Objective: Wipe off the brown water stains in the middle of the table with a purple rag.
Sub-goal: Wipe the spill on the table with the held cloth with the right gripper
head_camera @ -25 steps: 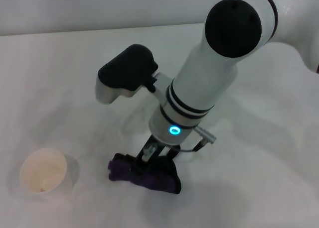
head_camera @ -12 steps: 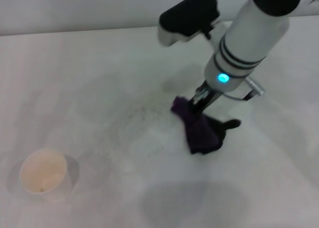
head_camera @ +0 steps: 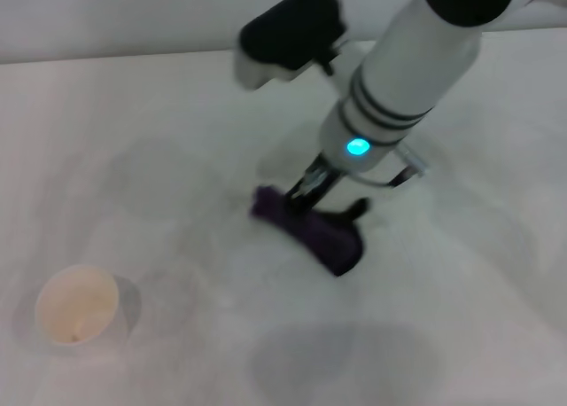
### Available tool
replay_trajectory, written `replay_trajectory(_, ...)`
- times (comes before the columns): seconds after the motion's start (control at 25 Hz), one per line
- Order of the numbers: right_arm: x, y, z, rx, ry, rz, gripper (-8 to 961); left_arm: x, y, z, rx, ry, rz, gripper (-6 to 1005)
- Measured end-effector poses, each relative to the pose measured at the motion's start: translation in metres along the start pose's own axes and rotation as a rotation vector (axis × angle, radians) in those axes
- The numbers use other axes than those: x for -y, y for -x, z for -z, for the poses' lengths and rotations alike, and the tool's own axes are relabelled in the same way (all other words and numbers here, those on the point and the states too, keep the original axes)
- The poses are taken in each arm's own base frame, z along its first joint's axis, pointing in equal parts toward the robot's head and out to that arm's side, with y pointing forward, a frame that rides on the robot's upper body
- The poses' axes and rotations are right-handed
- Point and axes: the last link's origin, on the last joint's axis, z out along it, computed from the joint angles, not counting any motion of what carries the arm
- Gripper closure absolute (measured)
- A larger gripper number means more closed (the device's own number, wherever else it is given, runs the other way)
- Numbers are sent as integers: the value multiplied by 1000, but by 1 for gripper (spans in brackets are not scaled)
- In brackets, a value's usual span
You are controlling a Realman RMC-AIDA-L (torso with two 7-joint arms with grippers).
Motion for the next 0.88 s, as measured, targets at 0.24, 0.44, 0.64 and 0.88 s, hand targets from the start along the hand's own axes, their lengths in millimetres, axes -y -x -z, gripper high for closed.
replay_trajectory(0.24, -29, 1, -8, 11, 150, 86, 878, -1, 0, -2, -3, 4, 0, 106)
replay_trajectory(0.44, -37, -4, -12, 10, 194, 112, 880, 0, -1, -2, -5, 6, -3, 106)
replay_trajectory(0.64, -22, -5, -8, 26, 156, 50, 881, 2, 0, 0, -1, 2, -2, 106)
replay_trajectory(0.88, 18, -16, 15, 27, 53, -24, 879, 1, 0, 2, 4, -2, 1, 106)
